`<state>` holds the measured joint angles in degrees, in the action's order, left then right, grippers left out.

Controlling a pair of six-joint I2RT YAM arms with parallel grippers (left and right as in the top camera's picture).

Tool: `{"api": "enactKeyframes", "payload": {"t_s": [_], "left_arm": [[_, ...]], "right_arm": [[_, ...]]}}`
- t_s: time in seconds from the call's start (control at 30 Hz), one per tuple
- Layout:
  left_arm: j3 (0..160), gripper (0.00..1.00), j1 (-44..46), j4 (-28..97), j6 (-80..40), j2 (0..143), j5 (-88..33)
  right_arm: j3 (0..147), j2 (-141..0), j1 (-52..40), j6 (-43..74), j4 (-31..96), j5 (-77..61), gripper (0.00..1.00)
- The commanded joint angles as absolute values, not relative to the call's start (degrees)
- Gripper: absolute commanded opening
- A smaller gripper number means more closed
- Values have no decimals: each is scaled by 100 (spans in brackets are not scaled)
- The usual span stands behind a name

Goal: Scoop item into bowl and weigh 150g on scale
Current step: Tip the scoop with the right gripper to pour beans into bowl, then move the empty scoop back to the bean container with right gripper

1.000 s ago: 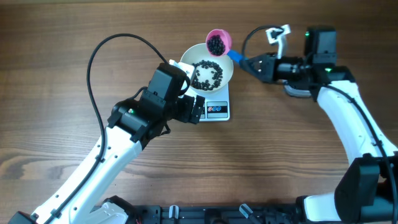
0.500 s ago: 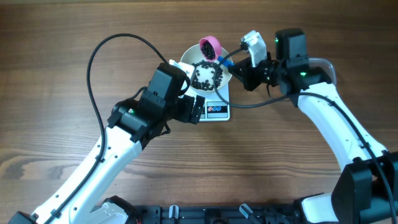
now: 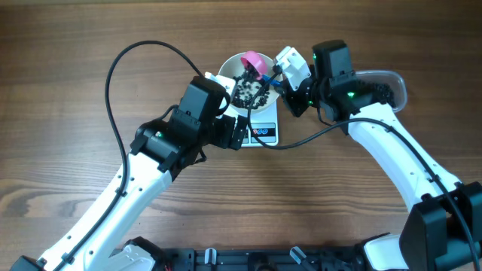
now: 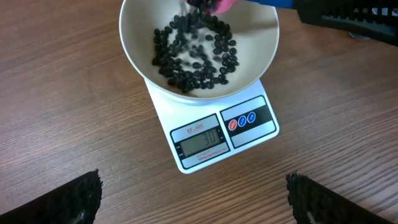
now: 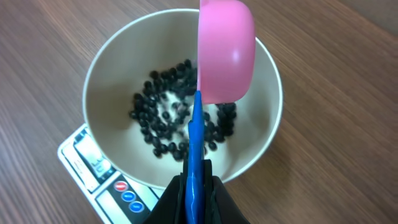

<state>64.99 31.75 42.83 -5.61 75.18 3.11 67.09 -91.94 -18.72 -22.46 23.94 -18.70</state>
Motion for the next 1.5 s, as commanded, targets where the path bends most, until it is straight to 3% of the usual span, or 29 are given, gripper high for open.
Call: {"api": "enactKeyframes", "payload": {"t_s": [0.0,0.5,0.73,0.93,1.07,1.27,1.47], "left_arm": [[6580,100,3166,4270,-473,7561,263],[6580,100,3166,4270,-473,7561,263],[6580,100,3164,4270,-473,7559,263],[6580,100,3166,4270,-473,7561,263],[6580,100,3164,4270,-473,7561,263],[6580,100,3166,4270,-473,7559,263],[6580,100,3166,4270,-473,7561,263]], "right_arm": [[6709,-9282,-1890,-2460,2386,-1632,4],[6711,-9037,-2025,-2552,2265,-1579,4],[6711,-9045,-2025,-2554,2316,-880,4],[6711,-8945,-2084,-2536,2314,-1909,4],[6711,-8958,-2084,-2523,2314,-1503,4],[6718,-8792,-2078,-1603,2128,-2408,4],[6718,-8296,-1761,-1201,2008,-2335,4]]}}
